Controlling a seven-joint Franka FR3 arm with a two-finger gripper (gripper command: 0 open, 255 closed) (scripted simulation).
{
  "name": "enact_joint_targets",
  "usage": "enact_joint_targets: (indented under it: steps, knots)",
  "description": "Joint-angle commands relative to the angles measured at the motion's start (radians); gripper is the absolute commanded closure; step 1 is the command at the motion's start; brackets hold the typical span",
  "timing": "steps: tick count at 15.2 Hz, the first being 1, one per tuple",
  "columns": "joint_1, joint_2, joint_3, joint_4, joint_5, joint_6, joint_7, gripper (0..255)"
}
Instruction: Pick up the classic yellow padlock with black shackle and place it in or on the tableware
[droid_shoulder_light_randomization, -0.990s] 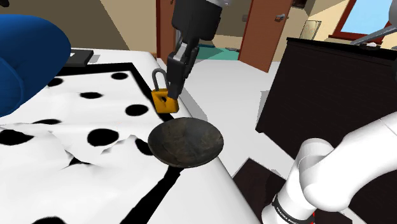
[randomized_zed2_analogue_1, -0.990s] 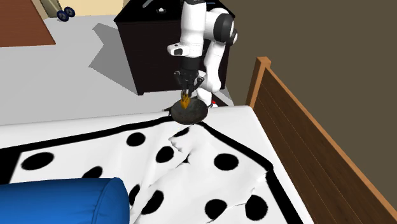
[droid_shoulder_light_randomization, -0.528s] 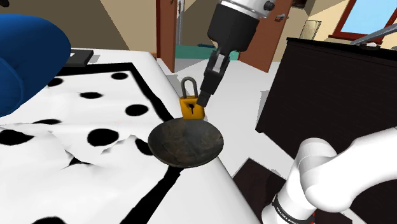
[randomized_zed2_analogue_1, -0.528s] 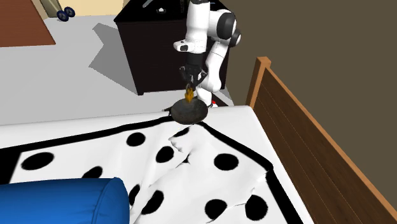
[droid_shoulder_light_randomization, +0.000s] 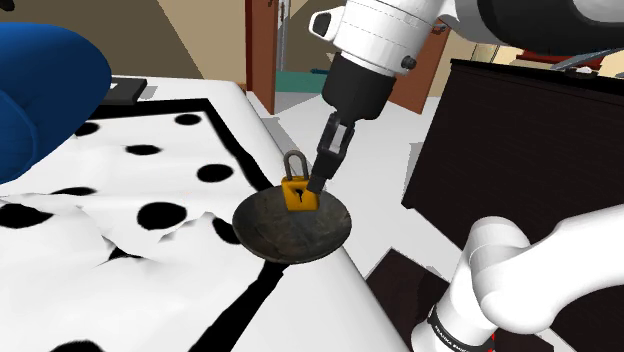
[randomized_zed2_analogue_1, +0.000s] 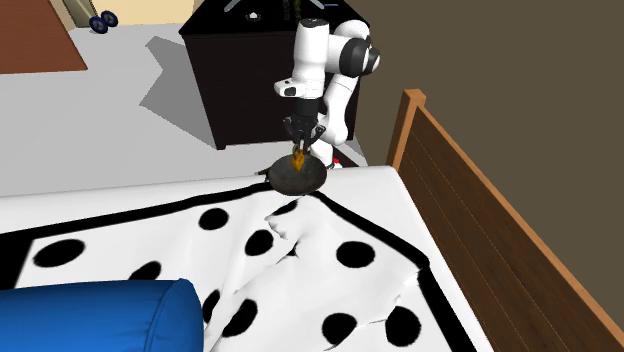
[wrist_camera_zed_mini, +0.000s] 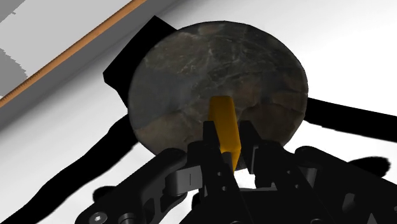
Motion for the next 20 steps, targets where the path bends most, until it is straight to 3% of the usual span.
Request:
enact_joint_targets:
  steps: [1,11,12,17,20]
  knots:
    - [0.003,-0.009,0.003,-0.033,0.004,0.024,-0.001,255]
    - [0.006,-0.018,0.007,-0.066,0.009,0.049,-0.003,255]
    - [0.006,-0.018,0.007,-0.066,0.009,0.049,-0.003,0]
    - [0.006,-0.018,0.007,-0.066,0.009,0.049,-0.003,0]
    - [0.001,-0.007,-0.009,0.042,-0.003,-0.049,0.003,0]
